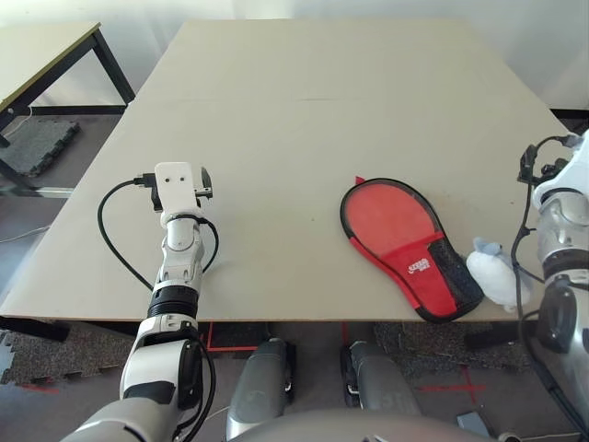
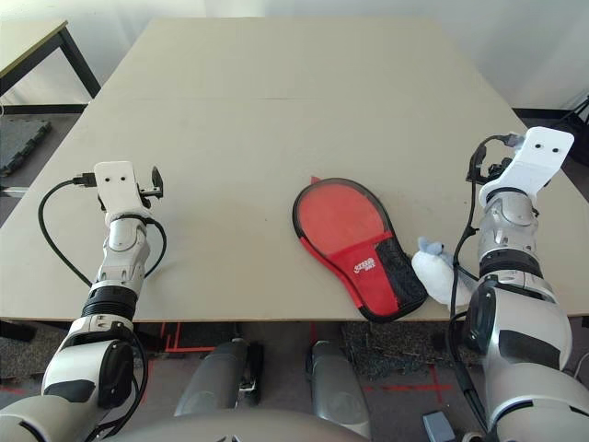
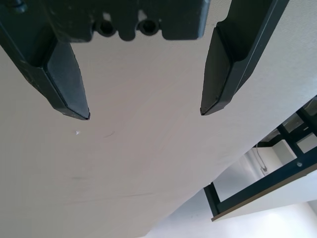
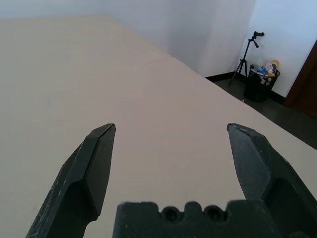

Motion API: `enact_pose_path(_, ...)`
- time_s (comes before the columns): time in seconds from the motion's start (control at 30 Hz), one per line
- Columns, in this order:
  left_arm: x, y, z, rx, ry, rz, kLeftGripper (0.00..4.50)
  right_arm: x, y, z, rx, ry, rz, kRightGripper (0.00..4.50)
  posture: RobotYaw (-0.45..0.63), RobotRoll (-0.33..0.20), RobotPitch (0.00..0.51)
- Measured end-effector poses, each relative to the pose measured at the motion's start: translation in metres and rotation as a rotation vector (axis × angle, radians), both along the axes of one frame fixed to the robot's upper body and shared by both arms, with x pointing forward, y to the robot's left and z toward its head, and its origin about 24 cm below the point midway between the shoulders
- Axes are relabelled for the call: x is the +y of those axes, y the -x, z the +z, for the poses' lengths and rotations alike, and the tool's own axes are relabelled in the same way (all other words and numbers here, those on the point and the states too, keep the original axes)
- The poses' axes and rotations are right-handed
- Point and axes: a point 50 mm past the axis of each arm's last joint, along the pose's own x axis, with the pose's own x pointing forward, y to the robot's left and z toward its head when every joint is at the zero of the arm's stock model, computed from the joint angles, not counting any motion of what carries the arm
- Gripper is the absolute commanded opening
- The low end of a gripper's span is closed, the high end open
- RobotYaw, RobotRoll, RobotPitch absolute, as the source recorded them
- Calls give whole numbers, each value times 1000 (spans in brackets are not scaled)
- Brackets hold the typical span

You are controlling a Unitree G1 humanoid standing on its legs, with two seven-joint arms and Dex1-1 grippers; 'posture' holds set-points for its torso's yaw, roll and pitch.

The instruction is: Store the ping-pong paddle in its case and zip it.

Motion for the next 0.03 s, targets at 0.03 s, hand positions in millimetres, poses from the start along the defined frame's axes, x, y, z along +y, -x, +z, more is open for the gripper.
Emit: enact_pose_path(0.03, 0, 0, 0, 0, 3, -2, 4500, 1, -1, -1, 3, -6, 10, 4472, 34, 0, 93)
